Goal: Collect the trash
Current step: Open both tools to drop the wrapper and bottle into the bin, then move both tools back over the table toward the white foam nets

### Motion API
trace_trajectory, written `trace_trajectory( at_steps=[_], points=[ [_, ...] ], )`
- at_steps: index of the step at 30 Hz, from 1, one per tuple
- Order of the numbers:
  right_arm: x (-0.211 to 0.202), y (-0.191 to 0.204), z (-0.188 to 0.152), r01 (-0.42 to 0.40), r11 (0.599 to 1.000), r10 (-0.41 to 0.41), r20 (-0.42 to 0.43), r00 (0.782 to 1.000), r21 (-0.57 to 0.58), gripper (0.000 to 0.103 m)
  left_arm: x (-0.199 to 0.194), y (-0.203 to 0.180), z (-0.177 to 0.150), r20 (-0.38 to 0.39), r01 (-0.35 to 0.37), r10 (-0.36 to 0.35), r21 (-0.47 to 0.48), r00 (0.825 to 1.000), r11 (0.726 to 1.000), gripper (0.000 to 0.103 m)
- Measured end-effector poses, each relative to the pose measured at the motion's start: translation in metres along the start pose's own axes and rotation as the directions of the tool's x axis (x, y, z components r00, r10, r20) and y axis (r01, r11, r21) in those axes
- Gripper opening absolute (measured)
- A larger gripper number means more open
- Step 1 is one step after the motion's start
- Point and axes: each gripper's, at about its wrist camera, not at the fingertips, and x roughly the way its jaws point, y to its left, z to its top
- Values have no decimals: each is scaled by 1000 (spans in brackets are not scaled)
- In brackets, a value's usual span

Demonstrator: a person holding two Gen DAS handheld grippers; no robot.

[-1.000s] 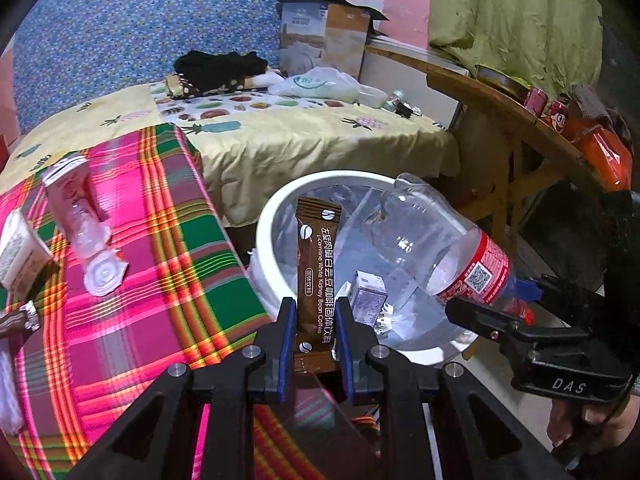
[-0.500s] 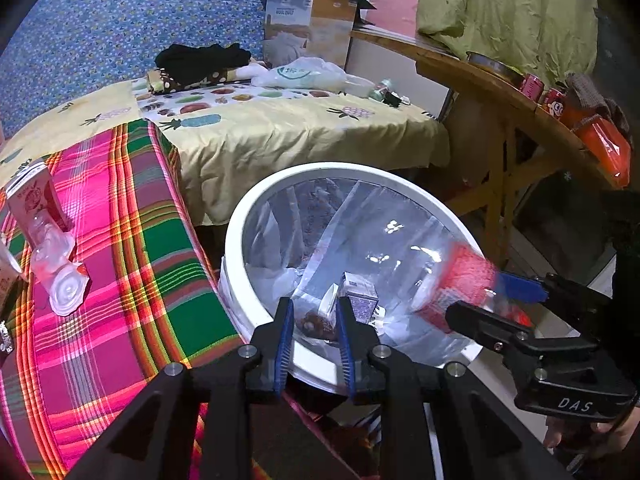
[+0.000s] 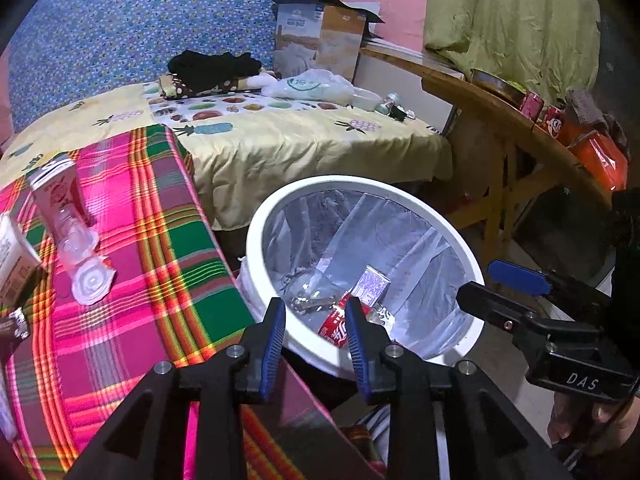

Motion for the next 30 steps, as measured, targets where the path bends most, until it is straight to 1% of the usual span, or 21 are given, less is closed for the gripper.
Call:
trace_trajectory(
  at_steps=[4,15,20,30],
  points=[
    [-4,8,1,-14,1000,14,4,1000,-14,69,-13,6,-4,15,-6,6,-24,1000,1000,30],
    [-14,38,3,-70,995,72,24,997,-66,69,-50,26,-20,46,-66,69,-67,997,996,30],
    [-16,51,2,-91,992,93,23,995,-87,69,-63,36,-30,53,-104,108,-83,993,991,30],
    [-20,76,-2,-135,983,139,24,990,-121,69,-90,53,-47,78,-177,187,-120,979,977,30]
  ],
)
